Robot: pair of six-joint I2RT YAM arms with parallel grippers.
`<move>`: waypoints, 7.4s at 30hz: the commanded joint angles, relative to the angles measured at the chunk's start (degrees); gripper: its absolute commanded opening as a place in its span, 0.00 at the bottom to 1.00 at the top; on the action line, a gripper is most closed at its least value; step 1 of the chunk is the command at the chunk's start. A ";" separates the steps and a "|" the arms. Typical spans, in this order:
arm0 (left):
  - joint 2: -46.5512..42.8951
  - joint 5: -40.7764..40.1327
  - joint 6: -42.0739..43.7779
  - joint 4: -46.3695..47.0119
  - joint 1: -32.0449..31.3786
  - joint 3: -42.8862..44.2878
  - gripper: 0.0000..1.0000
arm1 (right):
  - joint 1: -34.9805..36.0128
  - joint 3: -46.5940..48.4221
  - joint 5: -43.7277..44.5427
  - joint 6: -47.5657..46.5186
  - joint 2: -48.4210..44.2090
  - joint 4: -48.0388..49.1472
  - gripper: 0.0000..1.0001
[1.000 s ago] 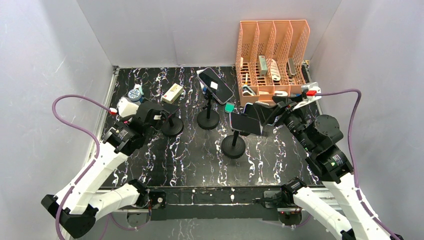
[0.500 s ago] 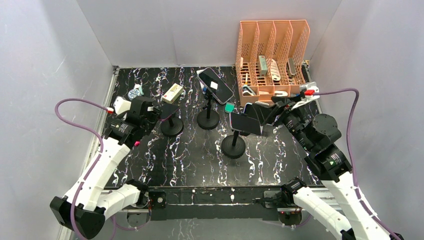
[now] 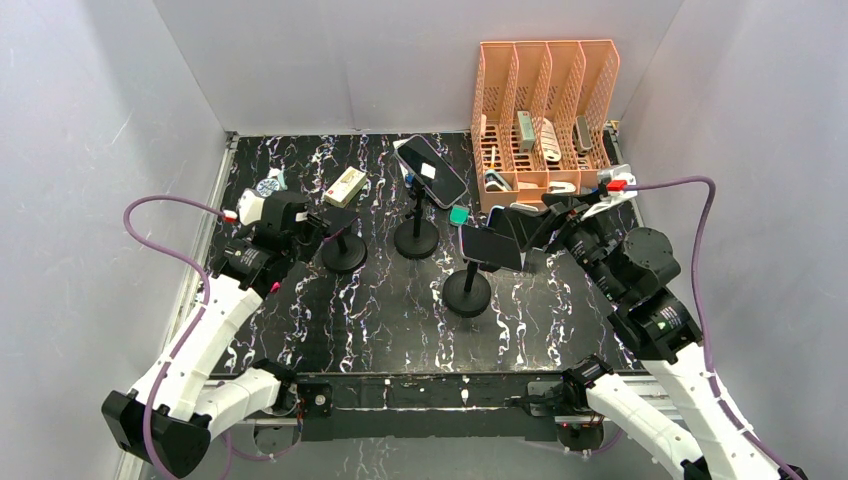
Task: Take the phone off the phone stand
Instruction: Pick up the phone stand with the phone at the center of the board, then place the phone stand with the phone at the center of the board, then adjust the phone stand with the phone at the center of the board.
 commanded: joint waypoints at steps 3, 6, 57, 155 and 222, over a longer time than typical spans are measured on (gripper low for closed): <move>-0.16 0.61 0.89 0.69 0.28 -1.06 0.36 | 0.20 -0.53 -0.20 0.47 -0.78 2.27 0.93; -0.53 0.57 1.30 0.35 0.24 -0.45 0.29 | 0.22 -0.62 0.15 0.32 -0.98 2.34 0.93; -3.10 26.56 14.69 3.73 0.28 5.90 0.00 | 0.21 2.23 -4.49 -0.02 0.81 1.79 0.94; 4.67 52.91 38.99 7.90 0.26 1.61 0.33 | 22.42 12.68 -13.40 -10.85 24.48 -0.99 0.99; -6.23 48.07 25.37 25.66 5.17 -14.48 0.38 | 22.40 2.66 -13.98 -7.77 13.51 8.87 0.99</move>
